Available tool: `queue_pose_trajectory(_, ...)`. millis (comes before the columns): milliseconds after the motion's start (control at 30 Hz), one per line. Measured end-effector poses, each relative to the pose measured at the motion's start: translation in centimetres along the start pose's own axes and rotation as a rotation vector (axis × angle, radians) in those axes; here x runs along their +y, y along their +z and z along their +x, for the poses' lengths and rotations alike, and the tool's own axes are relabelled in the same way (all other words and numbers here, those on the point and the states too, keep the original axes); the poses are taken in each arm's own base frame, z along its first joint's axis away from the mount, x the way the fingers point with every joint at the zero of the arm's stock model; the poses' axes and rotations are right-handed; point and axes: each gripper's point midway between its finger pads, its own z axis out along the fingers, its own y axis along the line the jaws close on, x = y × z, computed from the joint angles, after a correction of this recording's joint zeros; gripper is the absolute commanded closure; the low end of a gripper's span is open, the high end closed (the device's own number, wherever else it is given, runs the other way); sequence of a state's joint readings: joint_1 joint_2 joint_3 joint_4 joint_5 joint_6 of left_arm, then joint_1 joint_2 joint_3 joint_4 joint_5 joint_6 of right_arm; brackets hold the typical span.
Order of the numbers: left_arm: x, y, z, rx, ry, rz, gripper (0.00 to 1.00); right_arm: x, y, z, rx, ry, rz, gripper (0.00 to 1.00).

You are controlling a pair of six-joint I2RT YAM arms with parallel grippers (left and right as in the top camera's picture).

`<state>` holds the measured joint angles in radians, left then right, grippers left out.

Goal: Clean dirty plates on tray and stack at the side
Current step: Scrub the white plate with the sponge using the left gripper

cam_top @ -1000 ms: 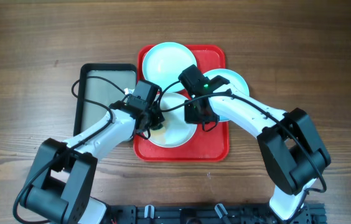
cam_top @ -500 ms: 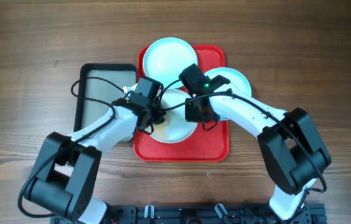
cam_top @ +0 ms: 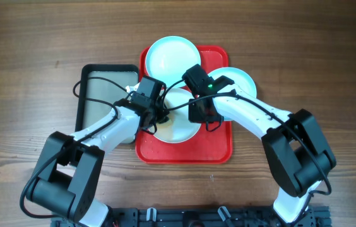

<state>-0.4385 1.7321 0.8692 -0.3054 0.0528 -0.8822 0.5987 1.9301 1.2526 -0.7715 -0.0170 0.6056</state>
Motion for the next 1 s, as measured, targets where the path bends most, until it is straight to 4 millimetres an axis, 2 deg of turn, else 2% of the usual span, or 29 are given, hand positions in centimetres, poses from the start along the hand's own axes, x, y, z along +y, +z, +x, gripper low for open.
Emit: queue_pose_trajectory(1000,-0.52,0.11,-0.05,0.006,-0.001,0.026,0.96,-0.19,0.0,-0.09,-0.005,0.001,0.01,0.96)
